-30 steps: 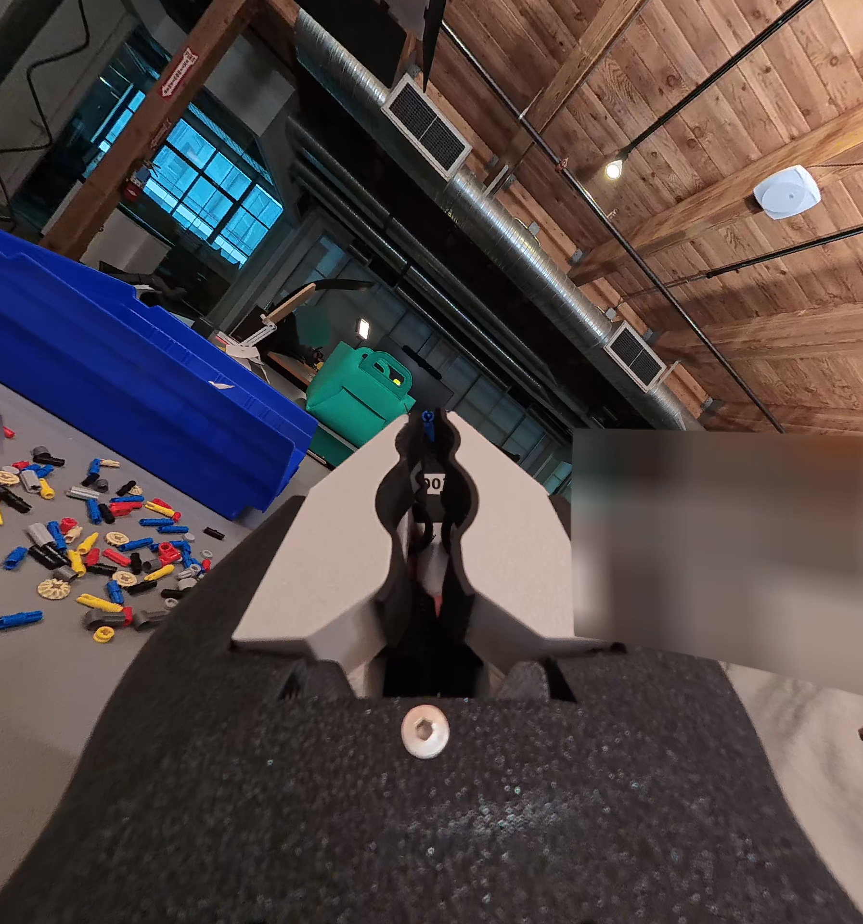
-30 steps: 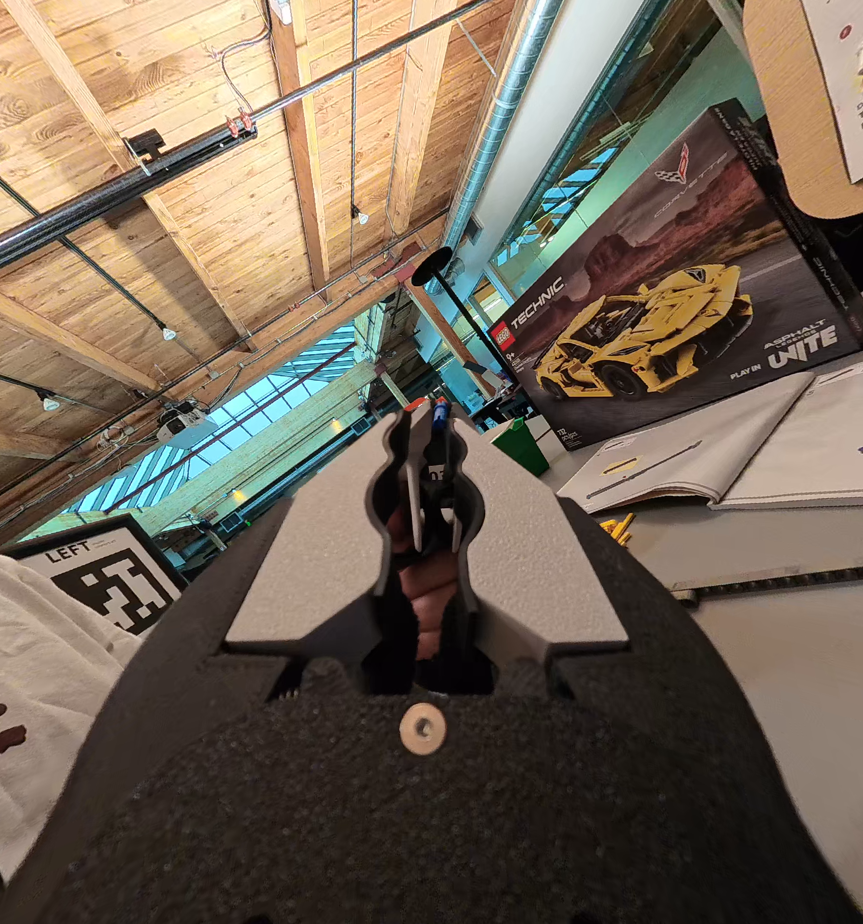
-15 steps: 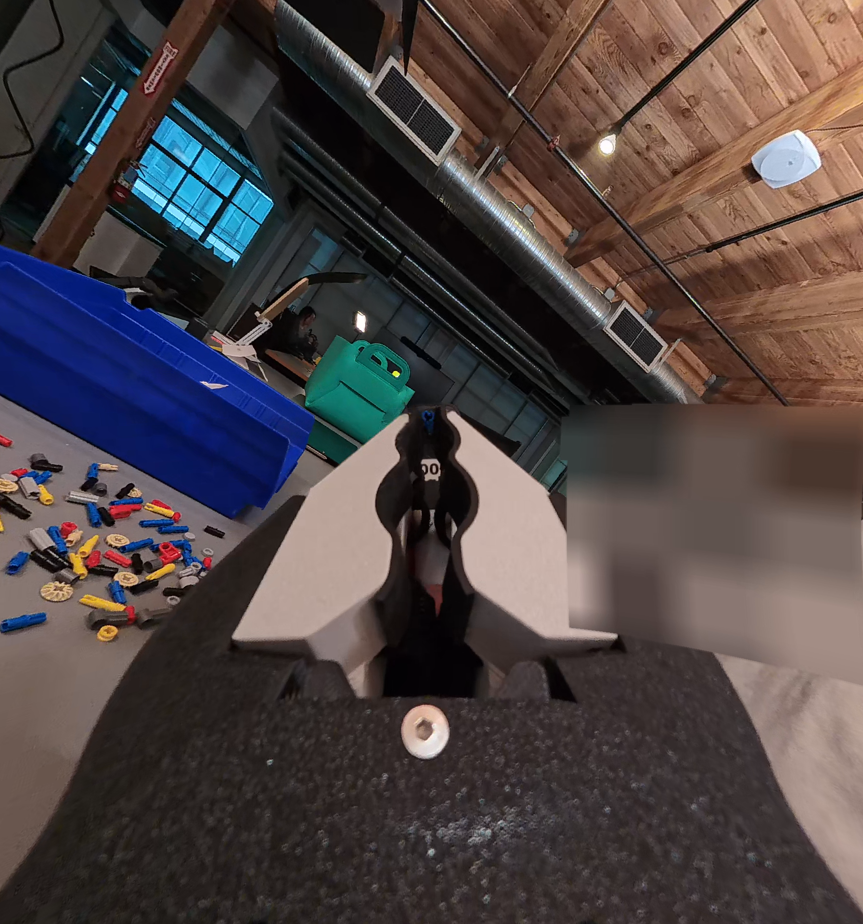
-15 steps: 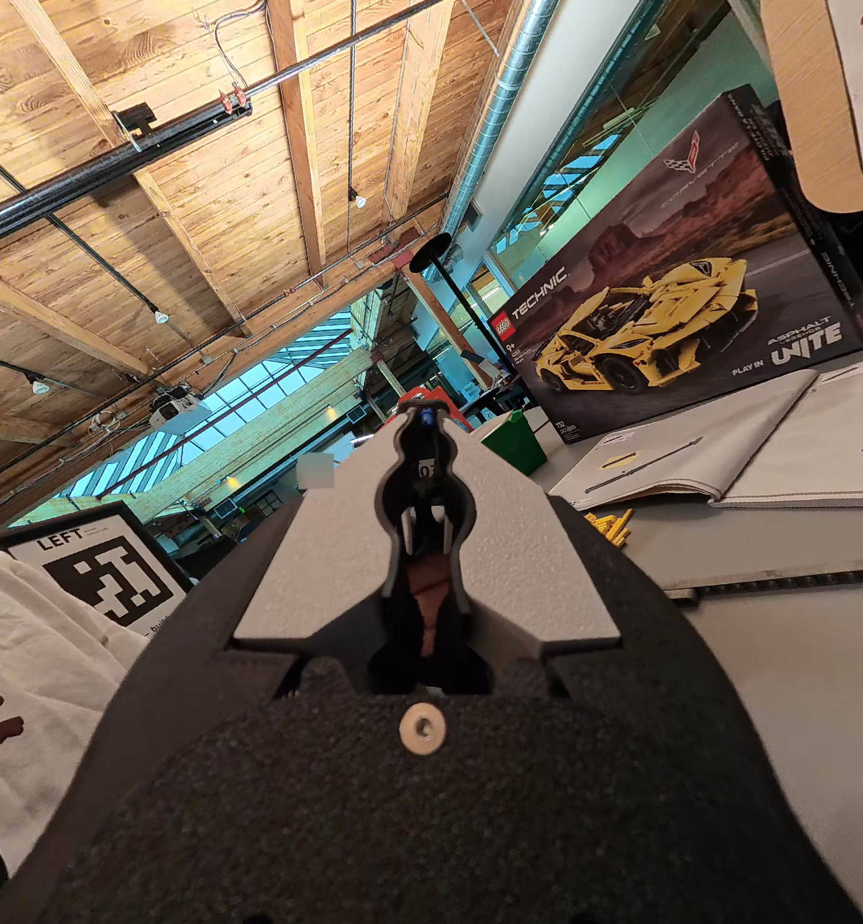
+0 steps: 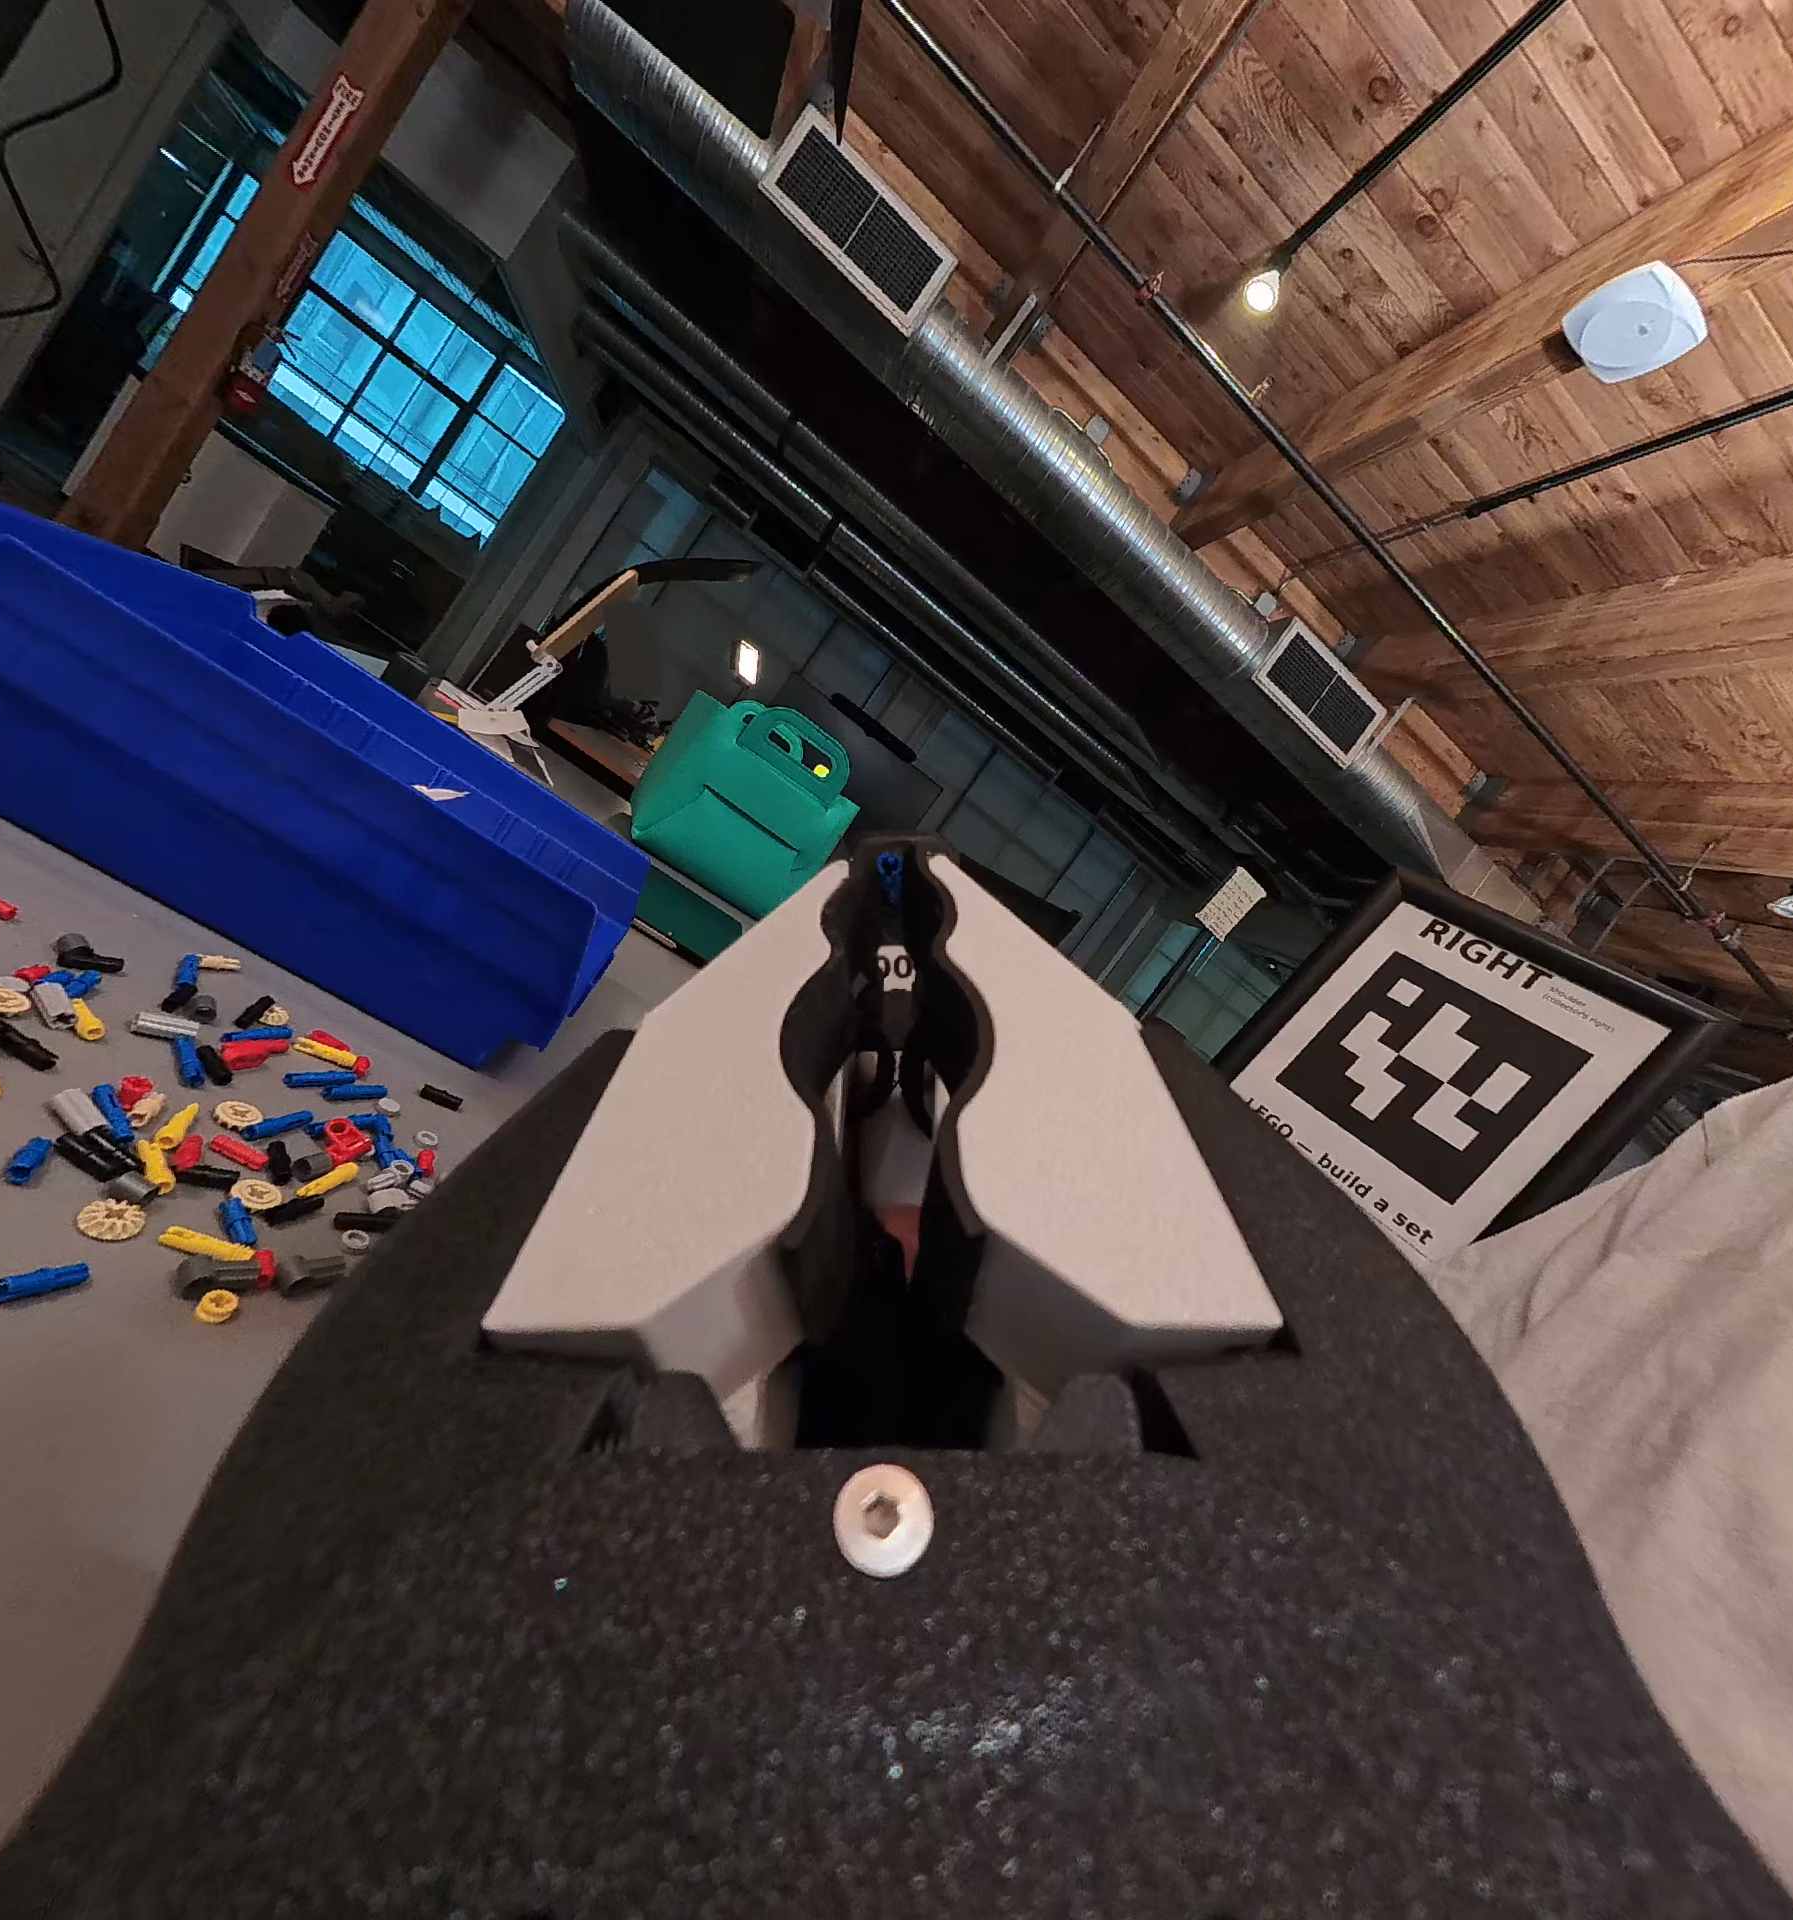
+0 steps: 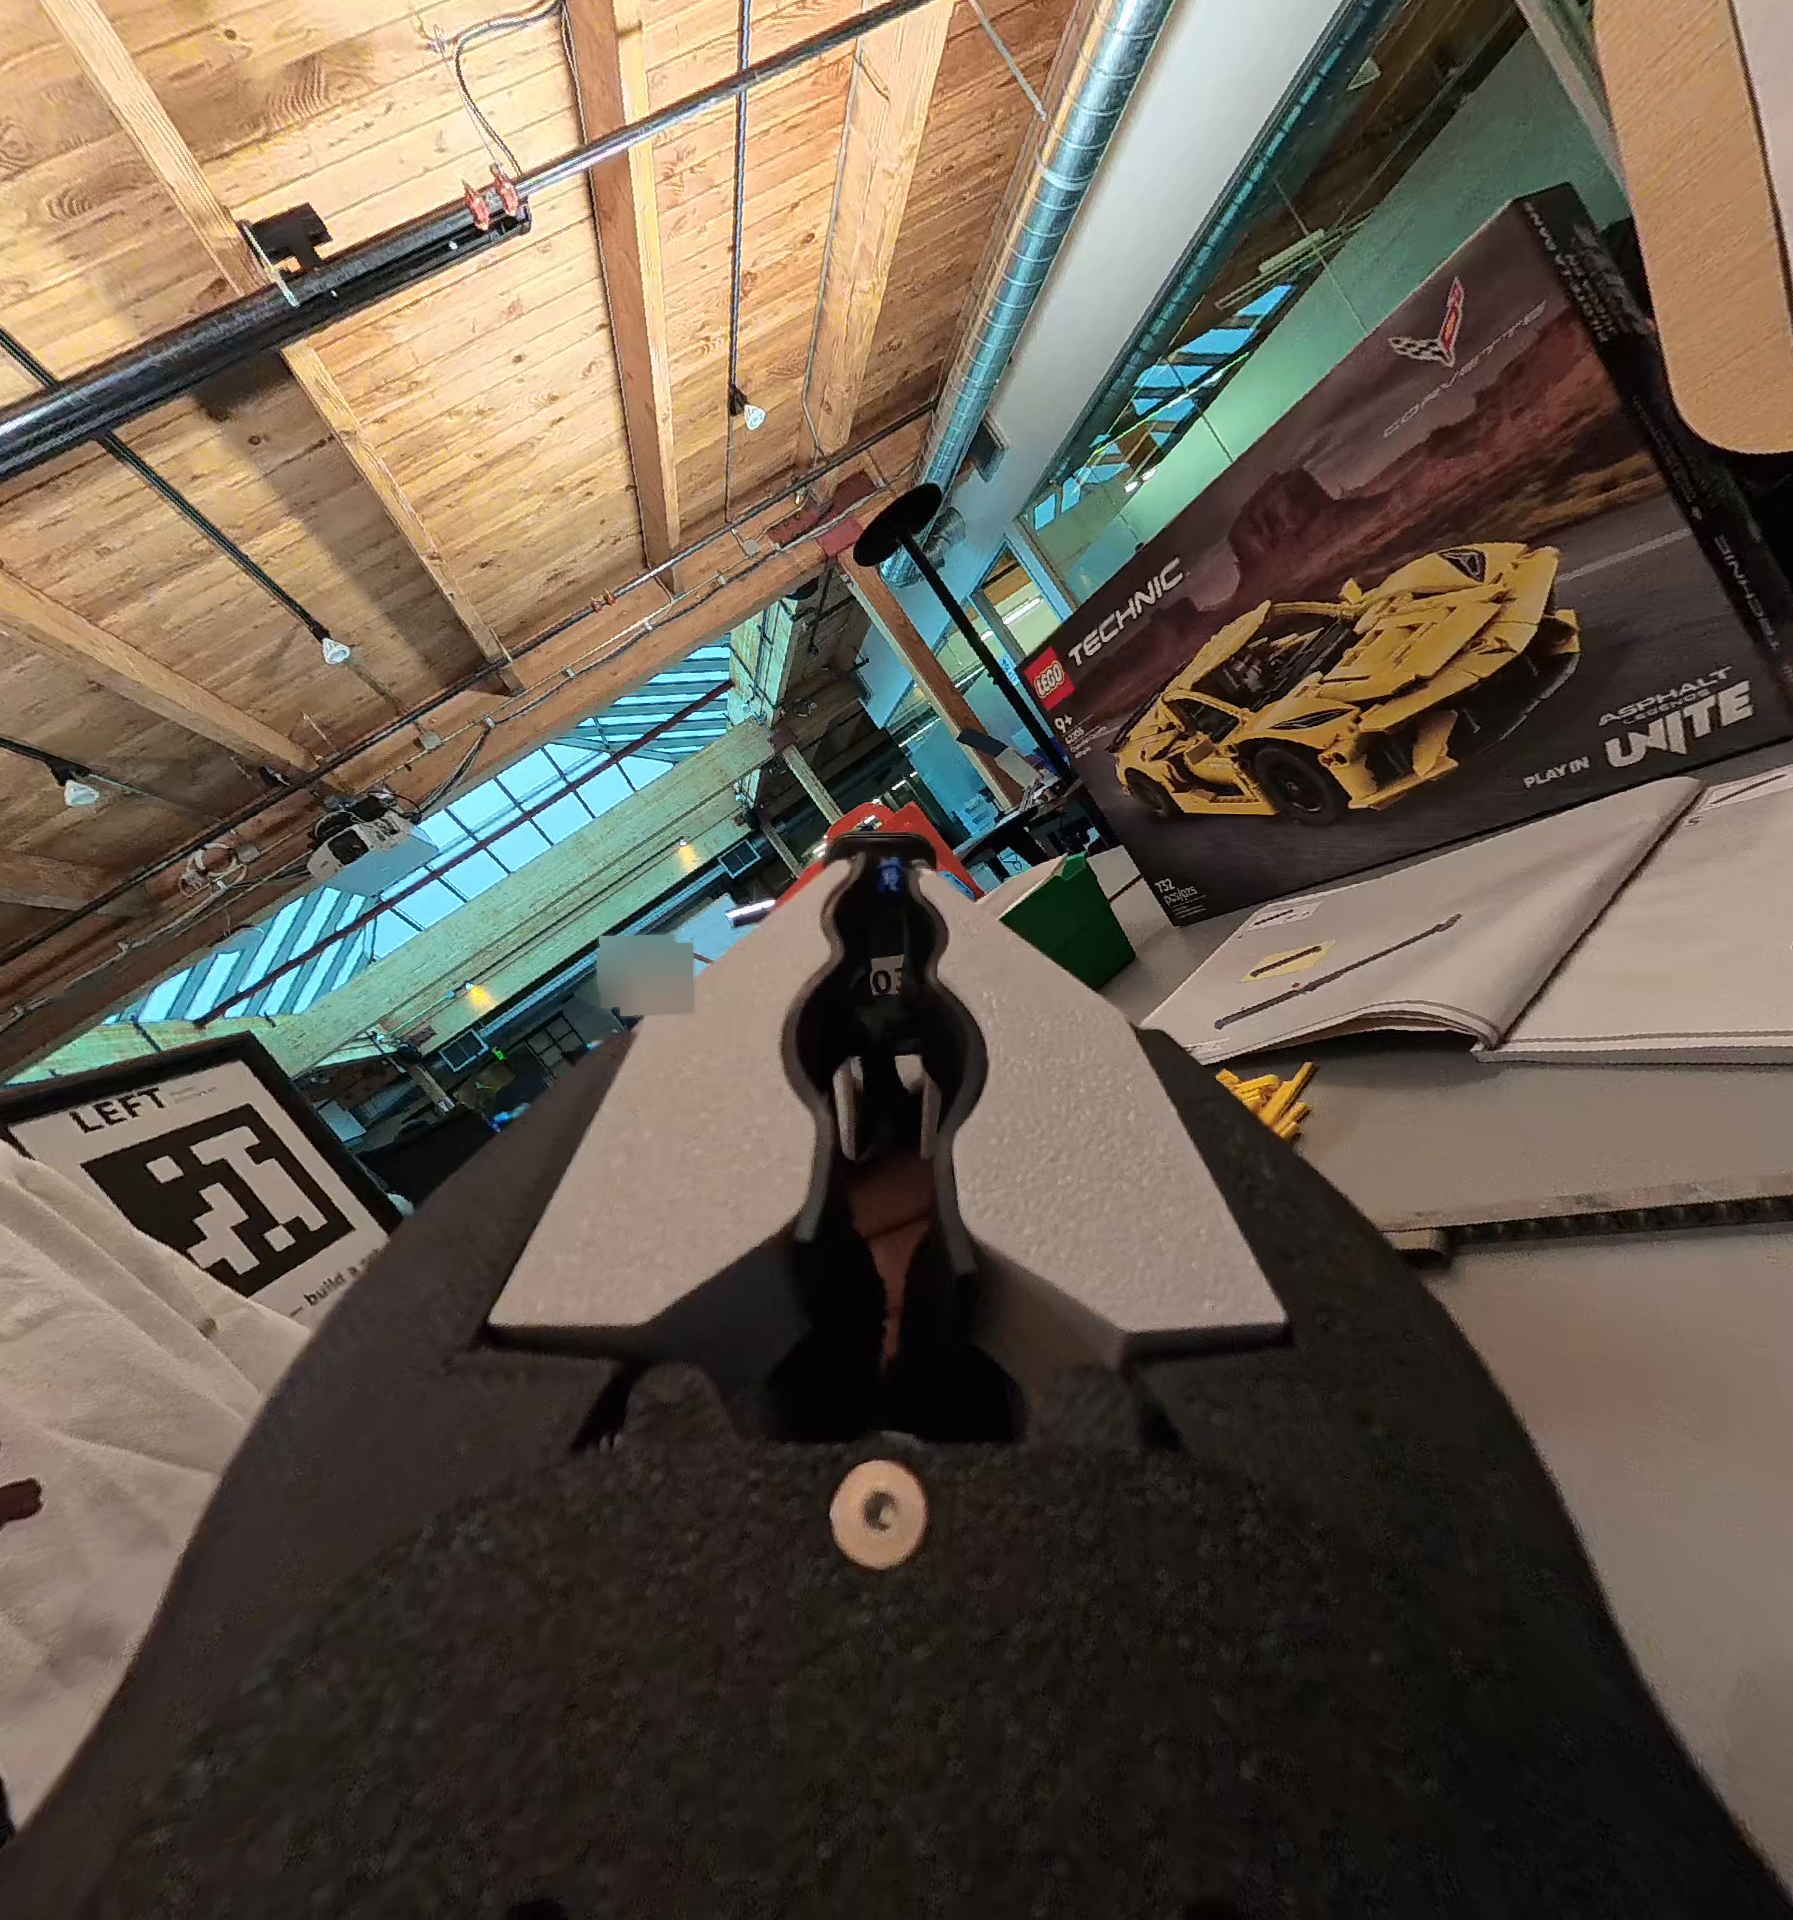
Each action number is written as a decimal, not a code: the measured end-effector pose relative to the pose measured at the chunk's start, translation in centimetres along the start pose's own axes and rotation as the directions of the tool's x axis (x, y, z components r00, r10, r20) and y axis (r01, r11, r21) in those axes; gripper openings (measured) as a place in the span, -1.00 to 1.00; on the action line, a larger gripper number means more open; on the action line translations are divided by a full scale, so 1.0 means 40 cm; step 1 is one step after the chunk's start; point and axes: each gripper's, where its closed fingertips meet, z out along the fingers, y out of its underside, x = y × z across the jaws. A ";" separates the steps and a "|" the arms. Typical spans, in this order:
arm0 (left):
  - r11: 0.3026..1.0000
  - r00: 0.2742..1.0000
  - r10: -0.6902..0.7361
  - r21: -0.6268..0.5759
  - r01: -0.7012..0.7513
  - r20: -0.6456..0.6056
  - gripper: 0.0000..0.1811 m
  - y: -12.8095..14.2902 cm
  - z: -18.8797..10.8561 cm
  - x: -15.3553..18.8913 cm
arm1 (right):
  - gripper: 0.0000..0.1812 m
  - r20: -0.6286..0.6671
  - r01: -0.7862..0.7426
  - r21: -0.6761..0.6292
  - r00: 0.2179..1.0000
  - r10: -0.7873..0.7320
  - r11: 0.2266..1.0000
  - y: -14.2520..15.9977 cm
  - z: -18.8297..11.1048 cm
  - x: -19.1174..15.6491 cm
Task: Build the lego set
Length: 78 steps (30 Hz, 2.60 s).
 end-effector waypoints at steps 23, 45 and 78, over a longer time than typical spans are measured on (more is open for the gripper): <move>0.401 0.199 0.915 -0.728 -0.557 0.351 -0.81 0.050 -0.321 -0.057 | -0.96 0.255 0.306 -0.798 0.952 -0.170 0.520 0.201 0.087 -0.004; 0.033 -0.034 0.997 -0.774 -0.632 0.071 -0.97 0.097 -0.241 -0.037 | -0.96 0.276 0.313 -0.810 0.949 -0.149 0.495 0.261 0.053 -0.005; 0.073 0.084 0.996 -0.763 -0.642 0.025 -0.98 0.135 -0.181 -0.047 | -0.97 0.244 0.273 -0.596 0.958 -0.154 0.755 0.227 -0.004 0.006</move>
